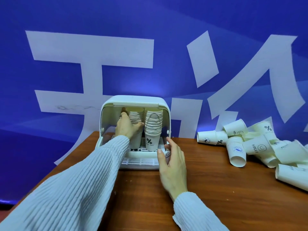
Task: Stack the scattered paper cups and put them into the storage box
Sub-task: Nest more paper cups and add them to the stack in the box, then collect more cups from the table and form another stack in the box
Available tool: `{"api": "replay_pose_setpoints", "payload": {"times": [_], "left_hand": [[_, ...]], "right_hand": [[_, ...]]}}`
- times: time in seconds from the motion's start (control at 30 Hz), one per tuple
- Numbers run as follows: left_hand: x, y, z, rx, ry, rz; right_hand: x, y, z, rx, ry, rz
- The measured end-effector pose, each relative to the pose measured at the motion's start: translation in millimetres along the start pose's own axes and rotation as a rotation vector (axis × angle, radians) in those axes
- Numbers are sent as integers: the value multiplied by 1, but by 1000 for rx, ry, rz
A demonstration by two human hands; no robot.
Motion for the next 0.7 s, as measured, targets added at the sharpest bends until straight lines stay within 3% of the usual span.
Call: {"api": "replay_pose_setpoints", "payload": {"times": [0.1, 0.23, 0.47, 0.7], "left_hand": [[10, 1, 2, 63, -17, 10], [5, -9, 15, 19, -2, 6], [-26, -14, 102, -154, 336, 10], [-45, 27, 170, 61, 489, 84]], "right_hand": [[0, 1, 0, 0, -1, 2], [0, 0, 0, -2, -6, 2], [7, -9, 8, 5, -26, 32], [1, -36, 18, -56, -26, 118]]}}
Point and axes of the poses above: each hand's wrist, its own z-axis away from the middle knuckle, its own y-axis out of the palm, x = y × z, the point moved 5 cm from there along -z, towards the middle knuckle, and after that the axes turned 5 degrees about z, right-handed, at the moved point
